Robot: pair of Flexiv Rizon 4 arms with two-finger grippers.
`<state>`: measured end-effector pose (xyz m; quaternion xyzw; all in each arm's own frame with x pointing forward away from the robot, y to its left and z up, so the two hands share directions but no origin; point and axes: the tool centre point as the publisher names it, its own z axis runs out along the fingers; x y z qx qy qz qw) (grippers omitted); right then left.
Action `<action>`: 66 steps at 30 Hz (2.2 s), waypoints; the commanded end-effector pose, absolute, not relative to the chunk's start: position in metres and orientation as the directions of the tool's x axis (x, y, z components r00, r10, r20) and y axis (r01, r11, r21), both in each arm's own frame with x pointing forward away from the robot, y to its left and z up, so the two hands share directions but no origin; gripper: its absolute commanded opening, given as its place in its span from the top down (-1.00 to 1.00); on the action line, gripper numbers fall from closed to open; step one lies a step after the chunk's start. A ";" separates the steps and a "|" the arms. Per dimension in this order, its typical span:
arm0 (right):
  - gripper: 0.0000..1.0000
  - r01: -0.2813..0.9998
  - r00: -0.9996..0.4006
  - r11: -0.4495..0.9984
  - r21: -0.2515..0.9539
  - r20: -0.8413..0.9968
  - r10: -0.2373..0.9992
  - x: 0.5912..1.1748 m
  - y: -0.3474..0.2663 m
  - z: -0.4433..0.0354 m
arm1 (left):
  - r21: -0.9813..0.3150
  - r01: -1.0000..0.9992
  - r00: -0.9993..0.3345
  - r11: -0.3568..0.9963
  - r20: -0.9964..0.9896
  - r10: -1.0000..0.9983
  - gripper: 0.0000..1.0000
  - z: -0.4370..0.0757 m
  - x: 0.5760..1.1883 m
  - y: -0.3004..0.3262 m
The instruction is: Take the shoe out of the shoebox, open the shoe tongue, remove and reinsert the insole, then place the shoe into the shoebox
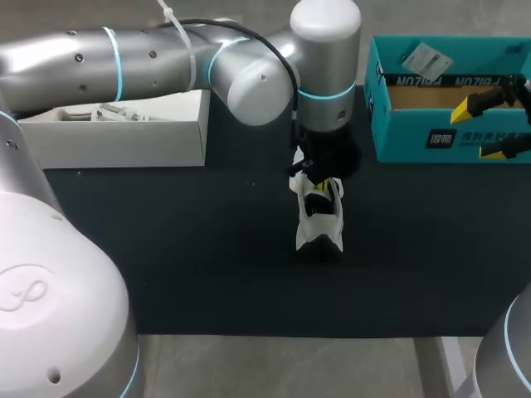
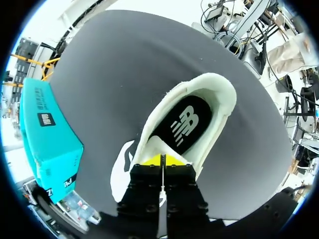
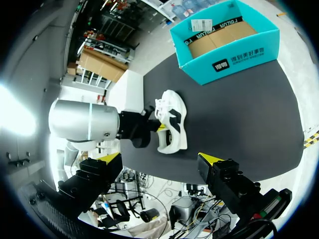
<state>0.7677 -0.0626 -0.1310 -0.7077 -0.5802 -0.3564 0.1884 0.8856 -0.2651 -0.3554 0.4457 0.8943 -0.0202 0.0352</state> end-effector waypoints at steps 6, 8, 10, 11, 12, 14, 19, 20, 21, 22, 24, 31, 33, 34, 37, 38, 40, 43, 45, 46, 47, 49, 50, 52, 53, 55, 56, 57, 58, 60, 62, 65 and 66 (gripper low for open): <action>-1.00 0.955 0.074 -0.256 0.146 0.722 0.688 0.768 -0.062 -0.131 | 0.037 0.735 -0.676 0.678 -0.053 0.735 1.00 -0.354 0.881 -0.265; -1.00 0.955 0.074 -0.256 0.146 0.722 0.688 0.768 -0.062 -0.131 | 0.092 0.667 -0.738 0.739 -0.059 0.673 1.00 -0.342 0.875 -0.263; -1.00 0.955 0.074 -0.256 0.146 0.722 0.688 0.768 -0.062 -0.131 | 0.134 0.551 -0.826 0.824 -0.052 0.561 1.00 -0.331 0.867 -0.261; -1.00 0.955 0.074 -0.256 0.146 0.722 0.688 0.768 -0.062 -0.131 | 0.122 0.510 -0.849 0.852 -0.085 0.521 1.00 -0.325 0.862 -0.258; -1.00 0.955 0.074 -0.256 0.146 0.722 0.688 0.768 -0.062 -0.131 | 0.142 0.430 -0.891 0.891 -0.089 0.445 1.00 -0.320 0.858 -0.256; -1.00 0.955 0.074 -0.256 0.146 0.722 0.688 0.768 -0.062 -0.131 | 0.072 0.297 -0.950 0.952 -0.073 0.302 1.00 -0.311 0.850 -0.252; -1.00 0.955 0.074 -0.256 0.146 0.722 0.688 0.768 -0.062 -0.131 | 0.030 0.043 -0.997 0.999 -0.067 0.045 1.00 -0.300 0.833 -0.244; -1.00 0.955 0.074 -0.256 0.146 0.722 0.688 0.768 -0.062 -0.131 | 0.028 0.037 -0.997 0.999 -0.070 0.039 1.00 -0.298 0.829 -0.244; -1.00 0.955 0.074 -0.256 0.146 0.722 0.688 0.768 -0.062 -0.131 | 0.017 -0.008 -0.998 1.000 -0.070 -0.007 1.00 -0.296 0.826 -0.242; -1.00 0.955 0.074 -0.256 0.146 0.722 0.688 0.768 -0.062 -0.131 | 0.010 -0.007 -0.998 1.000 -0.066 -0.006 1.00 -0.294 0.823 -0.241; -1.00 0.955 0.074 -0.256 0.146 0.722 0.688 0.768 -0.062 -0.131 | 0.000 -0.021 -0.997 1.000 -0.073 -0.021 1.00 -0.291 0.815 -0.239; -1.00 0.955 0.074 -0.256 0.146 0.722 0.688 0.768 -0.062 -0.131 | -0.010 0.053 -0.994 0.999 -0.099 0.052 -1.00 -0.298 0.790 -0.238; -1.00 0.955 0.074 -0.256 0.146 0.722 0.688 0.768 -0.062 -0.131 | -0.012 0.068 -0.992 0.998 -0.112 0.066 -1.00 -0.300 0.782 -0.237; -1.00 0.955 0.074 -0.256 0.146 0.722 0.688 0.768 -0.062 -0.131 | -0.011 0.068 -0.991 0.998 -0.115 0.066 -1.00 -0.302 0.778 -0.238; -1.00 0.955 0.074 -0.256 0.146 0.722 0.688 0.768 -0.062 -0.131 | -0.017 0.078 -0.990 0.997 -0.122 0.076 -1.00 -0.310 0.772 -0.238; -1.00 0.955 0.074 -0.256 0.146 0.722 0.688 0.768 -0.062 -0.131 | -0.026 0.083 -0.989 0.996 -0.126 0.079 -1.00 -0.313 0.771 -0.239; -1.00 0.955 0.074 -0.256 0.146 0.722 0.688 0.768 -0.062 -0.131 | -0.027 0.071 -0.989 0.997 -0.130 0.067 -1.00 -0.319 0.767 -0.239; -1.00 0.955 0.074 -0.256 0.146 0.722 0.688 0.768 -0.062 -0.131 | -0.033 0.059 -0.988 0.998 -0.142 0.054 -1.00 -0.330 0.764 -0.240; -1.00 0.955 0.074 -0.256 0.146 0.722 0.688 0.768 -0.062 -0.131 | -0.044 0.048 -0.990 0.998 -0.131 0.042 -1.00 -0.337 0.763 -0.240; -1.00 0.955 0.074 -0.256 0.146 0.722 0.688 0.768 -0.062 -0.131 | -0.042 0.047 -0.990 0.998 -0.134 0.041 -1.00 -0.341 0.762 -0.241; -1.00 0.955 0.074 -0.256 0.146 0.722 0.688 0.768 -0.062 -0.131 | -0.046 0.039 -0.992 0.998 -0.125 0.033 -1.00 -0.345 0.761 -0.242; -1.00 0.955 0.074 -0.256 0.146 0.722 0.688 0.768 -0.062 -0.131 | -0.046 0.039 -0.992 0.998 -0.125 0.032 -1.00 -0.352 0.760 -0.244; -1.00 0.955 0.074 -0.256 0.146 0.722 0.688 0.768 -0.062 -0.131 | -0.045 0.034 -0.993 0.998 -0.119 0.028 -1.00 -0.354 0.760 -0.245; -1.00 0.955 0.074 -0.256 0.146 0.722 0.688 0.768 -0.062 -0.131 | -0.044 0.029 -0.992 0.999 -0.124 0.023 -1.00 -0.358 0.762 -0.248; -1.00 0.955 0.074 -0.256 0.146 0.722 0.688 0.768 -0.062 -0.131 | -0.050 0.025 -0.994 0.998 -0.109 0.020 -1.00 -0.362 0.764 -0.248; -1.00 0.955 0.074 -0.256 0.146 0.722 0.688 0.768 -0.062 -0.131 | -0.044 0.023 -0.994 0.999 -0.107 0.019 -1.00 -0.368 0.767 -0.250; -1.00 0.955 0.074 -0.256 0.146 0.722 0.688 0.768 -0.062 -0.131 | -0.044 0.027 -0.995 0.999 -0.101 0.022 -1.00 -0.371 0.769 -0.252; -1.00 0.955 0.074 -0.256 0.146 0.722 0.688 0.768 -0.062 -0.131 | -0.036 0.030 -0.995 0.999 -0.099 0.026 -1.00 -0.374 0.770 -0.253; -1.00 0.955 0.074 -0.256 0.146 0.722 0.688 0.768 -0.062 -0.131 | -0.029 0.038 -0.994 0.999 -0.100 0.035 -1.00 -0.378 0.772 -0.255; -1.00 0.955 0.074 -0.256 0.146 0.722 0.688 0.768 -0.062 -0.131 | -0.029 0.055 -0.995 0.998 -0.086 0.052 -1.00 -0.383 0.774 -0.258; -1.00 0.955 0.074 -0.256 0.146 0.722 0.688 0.768 -0.062 -0.131 | -0.023 0.059 -0.996 0.998 -0.074 0.057 -1.00 -0.388 0.776 -0.260; -1.00 0.955 0.074 -0.256 0.146 0.722 0.688 0.768 -0.062 -0.131 | -0.019 0.069 -0.995 0.997 -0.070 0.067 -1.00 -0.396 0.777 -0.263; -1.00 0.955 0.074 -0.256 0.146 0.722 0.688 0.768 -0.062 -0.131 | -0.014 0.069 -0.995 0.998 -0.071 0.068 -1.00 -0.399 0.777 -0.263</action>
